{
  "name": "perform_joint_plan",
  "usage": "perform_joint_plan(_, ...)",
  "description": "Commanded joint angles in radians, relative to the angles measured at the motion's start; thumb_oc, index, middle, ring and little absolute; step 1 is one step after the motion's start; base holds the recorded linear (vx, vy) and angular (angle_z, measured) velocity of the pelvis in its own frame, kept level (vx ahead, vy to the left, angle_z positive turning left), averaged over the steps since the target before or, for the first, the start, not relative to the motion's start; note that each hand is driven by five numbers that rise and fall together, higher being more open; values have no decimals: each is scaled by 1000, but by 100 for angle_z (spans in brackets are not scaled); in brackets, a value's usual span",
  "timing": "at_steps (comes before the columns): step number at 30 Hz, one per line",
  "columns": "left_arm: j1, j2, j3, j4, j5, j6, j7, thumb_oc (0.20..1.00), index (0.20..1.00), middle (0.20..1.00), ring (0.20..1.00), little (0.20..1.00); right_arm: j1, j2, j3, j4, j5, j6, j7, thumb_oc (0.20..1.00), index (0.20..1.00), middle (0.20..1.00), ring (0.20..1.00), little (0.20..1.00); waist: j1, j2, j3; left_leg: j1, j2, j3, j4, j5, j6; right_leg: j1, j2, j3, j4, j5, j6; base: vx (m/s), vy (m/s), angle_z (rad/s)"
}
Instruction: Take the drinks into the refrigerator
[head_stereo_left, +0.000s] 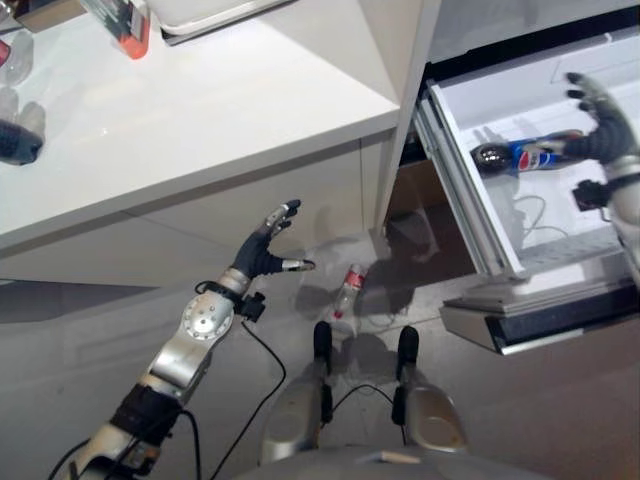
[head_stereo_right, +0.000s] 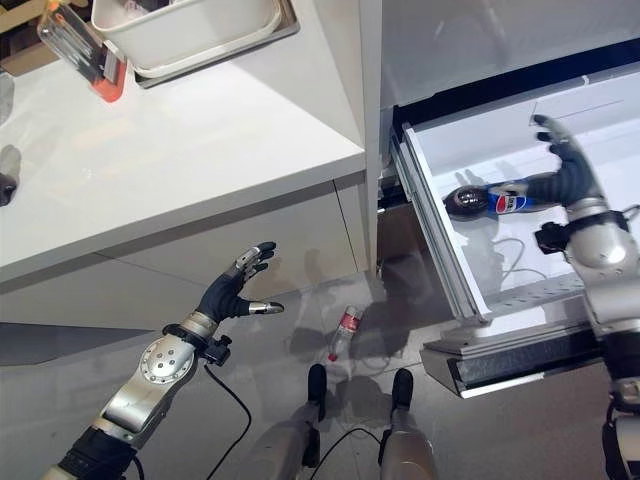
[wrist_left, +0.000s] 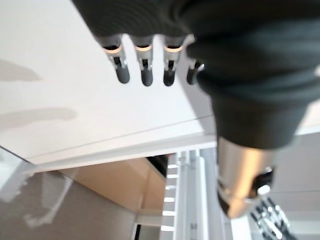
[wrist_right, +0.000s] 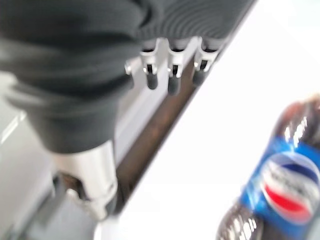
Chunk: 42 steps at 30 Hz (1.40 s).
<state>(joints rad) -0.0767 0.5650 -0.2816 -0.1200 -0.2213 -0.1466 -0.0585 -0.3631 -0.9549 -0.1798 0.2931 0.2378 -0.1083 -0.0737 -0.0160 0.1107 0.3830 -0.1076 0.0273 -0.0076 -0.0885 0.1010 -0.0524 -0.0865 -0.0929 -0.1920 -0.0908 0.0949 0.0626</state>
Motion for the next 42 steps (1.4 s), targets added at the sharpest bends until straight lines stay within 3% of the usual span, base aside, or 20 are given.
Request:
perform_joint_plan(1, 59, -5, 19, -32, -65, -51, -33, 1000, 1000, 1000, 1000, 1000, 116, 5, -84, -11, 117, -76, -41, 1000, 1000, 1000, 1000, 1000, -44, -43, -178, 47, -77, 16, 7, -116, 58, 0, -20, 60, 39, -82, 38, 65, 9, -16)
perform_joint_plan(10, 97, -44, 55, -28, -95, -34, -60, 1000, 1000, 1000, 1000, 1000, 297, 51, -386, 122, 204, -115, -145, 1000, 1000, 1000, 1000, 1000, -106, -50, -248, 100, -62, 54, 4, -147, 59, 43, -6, 104, 13, -87, 46, 53, 1, -15)
perform_joint_plan(14, 102, -49, 57, -26, -106, -31, -64, 1000, 1000, 1000, 1000, 1000, 316, 45, -411, 160, 207, -113, -154, 1000, 1000, 1000, 1000, 1000, -112, -51, -257, 109, -58, 69, 3, -153, 59, 43, -1, 121, 13, -86, 48, 19, -1, -24)
perform_joint_plan(19, 130, -46, 74, -14, -130, -20, -85, 1000, 1000, 1000, 1000, 1000, 392, 41, -482, 341, 226, -101, -163, 1000, 1000, 1000, 1000, 1000, -141, -59, -276, 133, -46, 107, 4, -165, 61, 45, 11, 159, 13, -79, 52, 24, -12, -32)
perform_joint_plan(24, 135, -38, 74, -17, -141, -17, -99, 1000, 1000, 1000, 1000, 1000, 441, 27, -479, 492, 178, -73, -148, 1000, 1000, 1000, 1000, 1000, -144, -60, -281, 140, -42, 119, 4, -168, 60, 46, 15, 169, 13, -76, 55, 5, -5, -12)
perform_joint_plan(29, 158, -39, 91, -16, -156, -14, -113, 1000, 1000, 1000, 1000, 1000, 531, 118, -433, 566, 60, -28, -120, 1000, 1000, 1000, 1000, 1000, -150, -51, -273, 145, -43, 116, 3, -167, 63, 52, 13, 164, 14, -77, 52, 6, -1, -2)
perform_joint_plan(30, 160, -44, 88, -12, -159, -12, -113, 1000, 1000, 1000, 1000, 1000, 531, 138, -415, 570, 46, -23, -128, 805, 805, 805, 805, 805, -148, -48, -271, 146, -44, 114, 3, -167, 63, 53, 12, 162, 14, -77, 52, 0, 0, 0)
perform_joint_plan(31, 163, -43, 90, -11, -156, -11, -117, 1000, 1000, 1000, 1000, 1000, 527, 171, -374, 571, 14, -16, -124, 297, 297, 297, 297, 297, -147, -46, -267, 146, -45, 111, 3, -166, 63, 55, 11, 160, 14, -78, 51, 0, 0, 0)
perform_joint_plan(32, 165, -40, 90, -12, -156, -10, -120, 1000, 1000, 1000, 1000, 1000, 522, 189, -359, 559, 4, -13, -123, 200, 200, 200, 200, 200, -147, -44, -264, 145, -46, 110, 3, -166, 63, 55, 10, 158, 15, -78, 51, 0, 0, 0)
perform_joint_plan(36, 156, -13, 63, -12, -154, -11, -132, 1000, 1000, 1000, 1000, 1000, 468, 216, -223, 538, -83, 8, -92, 200, 200, 200, 200, 200, -136, -31, -246, 144, -49, 107, 4, -162, 63, 55, 6, 152, 16, -78, 51, 0, 0, 0)
perform_joint_plan(40, 124, 27, -1, -19, -143, -21, -140, 1000, 1000, 1000, 1000, 1000, 334, 182, -18, 472, -169, 11, -49, 200, 200, 200, 200, 200, -107, -12, -218, 130, -57, 104, 6, -151, 61, 44, -4, 145, 16, -72, 51, -17, 13, 0)
perform_joint_plan(42, 109, 34, -21, -22, -140, -25, -142, 1000, 1000, 1000, 1000, 1000, 291, 174, 26, 434, -179, 11, -44, 200, 200, 200, 200, 200, -101, -7, -210, 123, -59, 103, 7, -147, 61, 38, -6, 142, 16, -68, 51, -21, 13, -1)
